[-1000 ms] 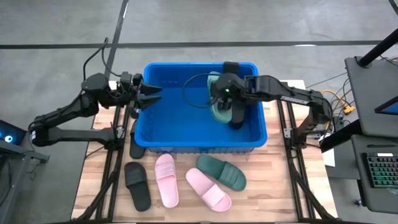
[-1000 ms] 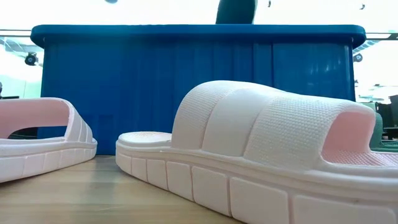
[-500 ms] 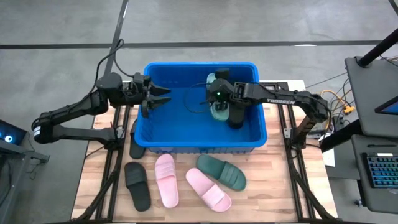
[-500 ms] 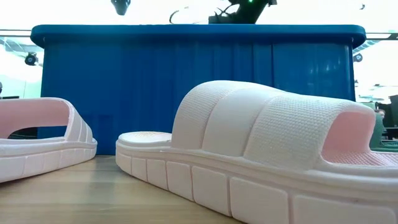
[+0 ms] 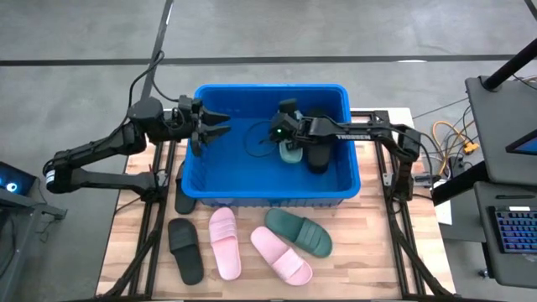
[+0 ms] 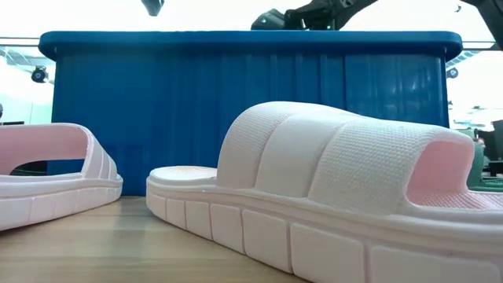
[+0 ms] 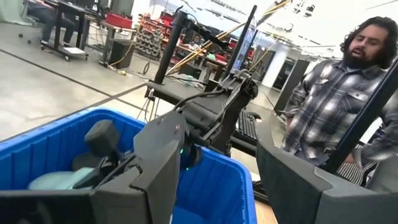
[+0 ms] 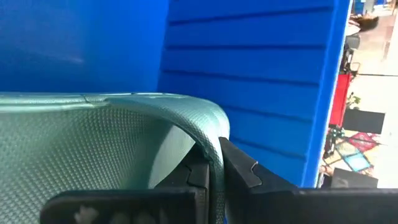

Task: Pick and place slides into bin
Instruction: Put the green slide into the blue bin

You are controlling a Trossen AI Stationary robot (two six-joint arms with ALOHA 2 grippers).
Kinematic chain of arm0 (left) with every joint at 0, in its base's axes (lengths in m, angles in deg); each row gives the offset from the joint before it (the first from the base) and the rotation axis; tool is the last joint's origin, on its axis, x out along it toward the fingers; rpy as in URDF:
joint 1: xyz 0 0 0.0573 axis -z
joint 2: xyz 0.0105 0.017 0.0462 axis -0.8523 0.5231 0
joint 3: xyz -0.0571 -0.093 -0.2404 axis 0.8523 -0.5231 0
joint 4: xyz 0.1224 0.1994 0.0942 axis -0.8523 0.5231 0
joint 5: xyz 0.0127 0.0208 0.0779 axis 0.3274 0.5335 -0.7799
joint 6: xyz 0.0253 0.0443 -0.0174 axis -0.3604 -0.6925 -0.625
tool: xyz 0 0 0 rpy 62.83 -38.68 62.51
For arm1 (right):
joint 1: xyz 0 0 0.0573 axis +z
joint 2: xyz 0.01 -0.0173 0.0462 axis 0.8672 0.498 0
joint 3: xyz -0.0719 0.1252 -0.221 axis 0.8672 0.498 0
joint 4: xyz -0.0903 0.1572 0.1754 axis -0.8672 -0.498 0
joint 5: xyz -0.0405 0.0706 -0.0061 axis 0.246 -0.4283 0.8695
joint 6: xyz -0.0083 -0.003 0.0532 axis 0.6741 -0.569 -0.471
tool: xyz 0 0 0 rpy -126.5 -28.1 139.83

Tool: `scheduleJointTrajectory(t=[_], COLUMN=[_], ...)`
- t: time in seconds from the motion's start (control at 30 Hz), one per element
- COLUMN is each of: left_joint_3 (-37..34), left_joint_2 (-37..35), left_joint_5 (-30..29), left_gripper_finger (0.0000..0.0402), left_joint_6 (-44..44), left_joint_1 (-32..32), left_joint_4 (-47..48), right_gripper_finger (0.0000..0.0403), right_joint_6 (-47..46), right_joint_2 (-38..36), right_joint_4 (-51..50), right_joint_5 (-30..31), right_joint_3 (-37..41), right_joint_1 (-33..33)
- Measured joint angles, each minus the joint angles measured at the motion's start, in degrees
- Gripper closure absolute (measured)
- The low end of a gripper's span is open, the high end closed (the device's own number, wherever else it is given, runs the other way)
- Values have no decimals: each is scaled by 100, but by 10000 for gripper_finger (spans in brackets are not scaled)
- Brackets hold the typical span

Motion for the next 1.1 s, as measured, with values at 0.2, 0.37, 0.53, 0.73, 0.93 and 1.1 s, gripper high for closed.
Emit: scheduleJointTrajectory(t=[0.2,0.37,0.53,0.73,0.93,1.1], left_joint_3=[0,0,0,0,0,0], left_joint_2=[-4,-6,-24,-56,-79,-79], left_joint_5=[0,0,0,1,0,2], left_gripper_finger=[205,205,205,205,205,205], left_joint_6=[-13,-9,-6,1,7,7], left_joint_1=[0,0,0,0,0,0], left_joint_4=[24,24,28,37,40,41], right_gripper_finger=[391,391,391,391,391,391], right_joint_6=[474,675,731,694,634,328], right_joint_2=[305,570,830,961,936,899], right_joint_4=[326,314,328,313,44,48], right_joint_5=[0,-11,-46,-193,-338,-747], right_joint_3=[3,-26,-26,-9,-4,-4], right_joint_1=[-5,-61,-138,-245,-297,-317])
